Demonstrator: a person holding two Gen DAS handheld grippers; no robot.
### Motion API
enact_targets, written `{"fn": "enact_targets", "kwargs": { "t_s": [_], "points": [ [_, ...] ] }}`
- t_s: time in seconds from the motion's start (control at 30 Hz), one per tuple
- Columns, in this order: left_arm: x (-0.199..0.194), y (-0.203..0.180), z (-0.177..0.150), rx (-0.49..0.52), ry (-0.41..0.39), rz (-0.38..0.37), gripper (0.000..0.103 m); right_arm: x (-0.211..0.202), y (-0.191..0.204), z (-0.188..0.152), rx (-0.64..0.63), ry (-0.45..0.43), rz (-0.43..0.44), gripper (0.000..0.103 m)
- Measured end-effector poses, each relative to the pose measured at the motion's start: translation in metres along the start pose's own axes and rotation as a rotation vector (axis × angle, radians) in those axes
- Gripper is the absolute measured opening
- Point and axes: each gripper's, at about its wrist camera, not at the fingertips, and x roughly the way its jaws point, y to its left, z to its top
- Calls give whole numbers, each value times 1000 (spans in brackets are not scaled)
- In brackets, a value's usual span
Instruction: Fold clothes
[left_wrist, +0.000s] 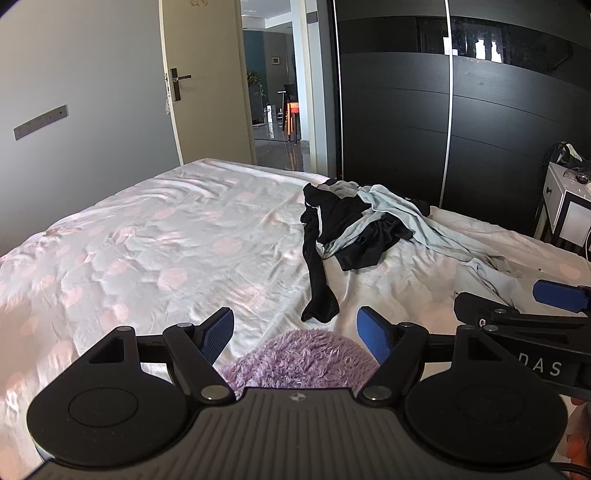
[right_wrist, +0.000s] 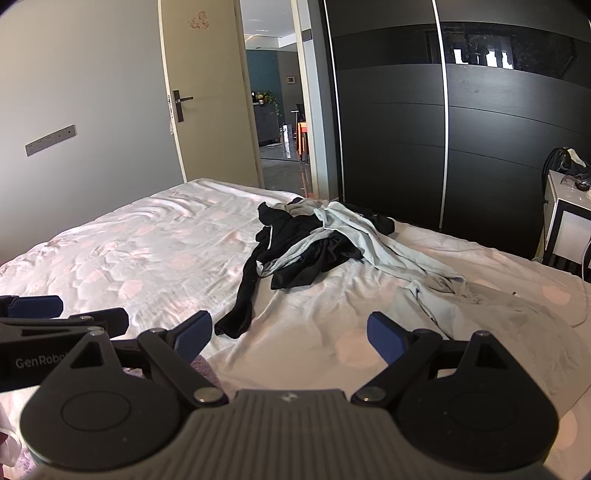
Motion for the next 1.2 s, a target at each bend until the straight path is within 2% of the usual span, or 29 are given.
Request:
{"fn": "enact_targets", "kwargs": {
  "t_s": [1.2],
  "points": [
    [-12, 7, -1, -23, 9, 45, 73, -11, 12, 6, -15, -14, 46, 92]
  ]
}}
